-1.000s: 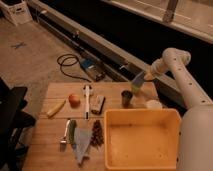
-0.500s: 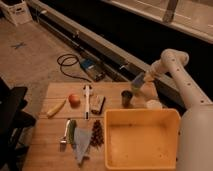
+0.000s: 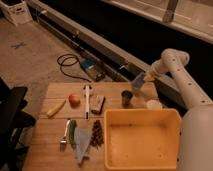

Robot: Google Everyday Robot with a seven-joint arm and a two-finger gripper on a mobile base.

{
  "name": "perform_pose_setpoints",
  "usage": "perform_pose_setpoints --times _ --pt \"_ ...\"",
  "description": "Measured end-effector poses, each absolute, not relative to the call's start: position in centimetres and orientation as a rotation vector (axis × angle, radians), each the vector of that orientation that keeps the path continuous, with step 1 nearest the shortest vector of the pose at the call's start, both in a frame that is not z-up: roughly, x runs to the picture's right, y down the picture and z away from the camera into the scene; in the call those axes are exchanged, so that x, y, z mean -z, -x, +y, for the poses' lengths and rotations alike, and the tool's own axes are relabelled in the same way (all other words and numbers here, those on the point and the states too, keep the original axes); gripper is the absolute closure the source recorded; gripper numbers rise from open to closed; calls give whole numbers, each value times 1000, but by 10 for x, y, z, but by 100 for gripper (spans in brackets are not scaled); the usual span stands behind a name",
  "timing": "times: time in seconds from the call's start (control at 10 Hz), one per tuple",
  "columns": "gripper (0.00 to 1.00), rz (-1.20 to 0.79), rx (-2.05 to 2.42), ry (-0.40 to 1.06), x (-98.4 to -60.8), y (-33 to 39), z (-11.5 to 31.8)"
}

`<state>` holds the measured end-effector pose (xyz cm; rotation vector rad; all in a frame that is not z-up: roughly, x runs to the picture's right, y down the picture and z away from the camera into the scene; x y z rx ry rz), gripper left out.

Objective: Place sponge in plastic cup

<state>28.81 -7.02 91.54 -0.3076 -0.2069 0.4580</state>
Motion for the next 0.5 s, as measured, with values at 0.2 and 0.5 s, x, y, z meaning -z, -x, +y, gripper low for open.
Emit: perform_pose_setpoints --times 0.2,0.5 --pt "22 -212 -457 310 -914 -289 -70" --pt "22 -214 -456 311 -915 -287 -70"
